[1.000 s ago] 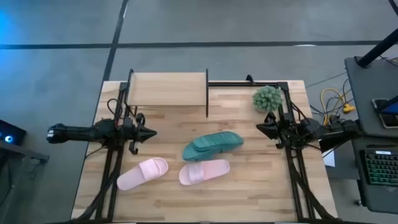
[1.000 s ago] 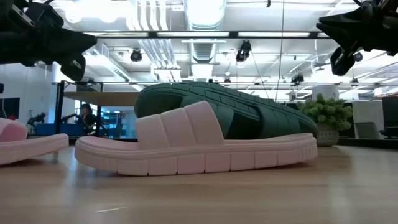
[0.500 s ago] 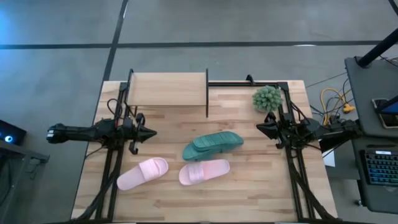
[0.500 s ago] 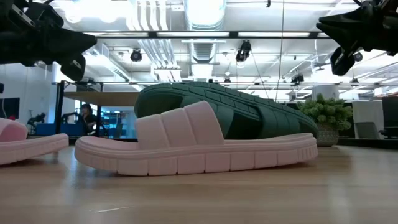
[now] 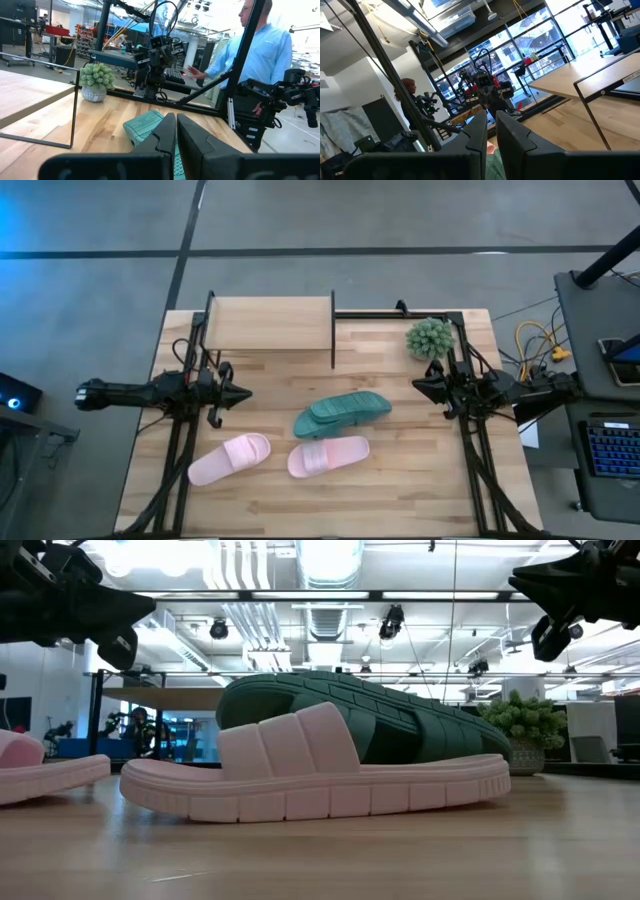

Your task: Pick and place slides into the shelf

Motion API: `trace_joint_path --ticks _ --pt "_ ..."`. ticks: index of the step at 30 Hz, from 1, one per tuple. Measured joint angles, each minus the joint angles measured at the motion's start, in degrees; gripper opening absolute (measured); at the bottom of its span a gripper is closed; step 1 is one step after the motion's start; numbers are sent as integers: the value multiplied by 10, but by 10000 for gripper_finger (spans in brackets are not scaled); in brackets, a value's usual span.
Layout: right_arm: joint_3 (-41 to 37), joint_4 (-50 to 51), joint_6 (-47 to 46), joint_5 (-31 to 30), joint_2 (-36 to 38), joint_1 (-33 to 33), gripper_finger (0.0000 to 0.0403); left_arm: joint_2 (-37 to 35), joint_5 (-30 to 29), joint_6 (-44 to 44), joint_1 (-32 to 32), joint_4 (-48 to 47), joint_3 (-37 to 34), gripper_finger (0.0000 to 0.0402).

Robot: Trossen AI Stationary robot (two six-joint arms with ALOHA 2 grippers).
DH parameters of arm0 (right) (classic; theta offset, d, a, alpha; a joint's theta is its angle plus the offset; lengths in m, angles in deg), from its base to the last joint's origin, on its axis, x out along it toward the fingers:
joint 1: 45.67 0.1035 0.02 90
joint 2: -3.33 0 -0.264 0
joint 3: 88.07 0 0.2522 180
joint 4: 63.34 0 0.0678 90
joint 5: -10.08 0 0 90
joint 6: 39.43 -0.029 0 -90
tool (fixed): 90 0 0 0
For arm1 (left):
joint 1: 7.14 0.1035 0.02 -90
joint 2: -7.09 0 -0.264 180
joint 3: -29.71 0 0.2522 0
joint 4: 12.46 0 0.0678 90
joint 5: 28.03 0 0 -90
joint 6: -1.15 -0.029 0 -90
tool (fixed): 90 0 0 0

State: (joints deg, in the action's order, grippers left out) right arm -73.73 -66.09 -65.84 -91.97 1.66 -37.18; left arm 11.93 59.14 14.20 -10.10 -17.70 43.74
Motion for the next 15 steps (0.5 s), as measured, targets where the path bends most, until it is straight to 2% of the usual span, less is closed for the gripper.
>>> trace_joint_path --ticks 15 --pt "0 0 0 0 0 0 34 0 0 0 0 0 0 2"
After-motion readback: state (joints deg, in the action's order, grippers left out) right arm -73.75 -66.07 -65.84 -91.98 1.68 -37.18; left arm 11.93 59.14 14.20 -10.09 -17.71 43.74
